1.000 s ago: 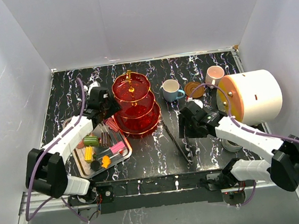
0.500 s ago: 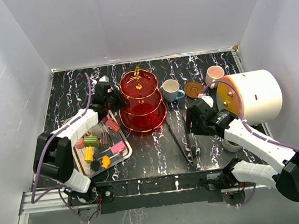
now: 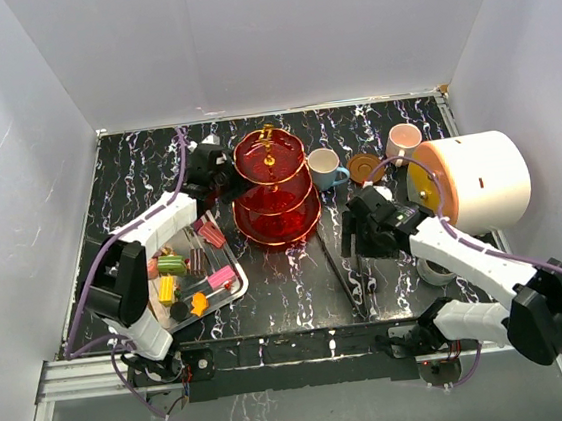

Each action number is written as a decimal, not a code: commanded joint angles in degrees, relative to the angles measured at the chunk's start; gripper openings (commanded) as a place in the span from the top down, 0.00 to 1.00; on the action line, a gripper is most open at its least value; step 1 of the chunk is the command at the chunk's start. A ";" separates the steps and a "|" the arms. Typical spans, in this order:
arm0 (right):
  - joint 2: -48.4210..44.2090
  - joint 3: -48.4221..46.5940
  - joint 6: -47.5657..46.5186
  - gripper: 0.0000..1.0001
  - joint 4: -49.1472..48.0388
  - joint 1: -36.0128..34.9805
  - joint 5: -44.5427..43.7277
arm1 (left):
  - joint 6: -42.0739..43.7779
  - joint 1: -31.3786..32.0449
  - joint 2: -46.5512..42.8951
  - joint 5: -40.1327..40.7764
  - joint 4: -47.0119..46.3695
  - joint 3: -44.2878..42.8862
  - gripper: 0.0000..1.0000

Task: Serve the afternoon tea
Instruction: Adjust the desert table at the center of the board, then pick up the clamp from the center of the board.

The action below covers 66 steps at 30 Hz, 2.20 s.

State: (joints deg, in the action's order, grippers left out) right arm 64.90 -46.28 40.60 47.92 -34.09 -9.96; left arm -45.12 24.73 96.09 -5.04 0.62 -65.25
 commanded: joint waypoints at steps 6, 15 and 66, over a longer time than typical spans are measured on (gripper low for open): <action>4.66 -1.22 -4.16 0.13 2.88 0.20 11.50 | 5.83 0.40 -7.31 3.15 8.50 -3.55 0.28; 6.78 -3.81 -6.06 0.08 6.19 0.20 13.71 | 9.93 0.36 -18.17 4.88 15.02 0.80 0.09; 4.00 -1.17 -12.74 0.04 0.89 0.20 18.40 | -13.61 -57.68 -35.65 3.93 17.28 40.14 0.17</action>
State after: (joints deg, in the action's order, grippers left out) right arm 70.11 -47.33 28.40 50.81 -34.06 7.94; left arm -55.81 -32.49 60.23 3.38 19.81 -27.18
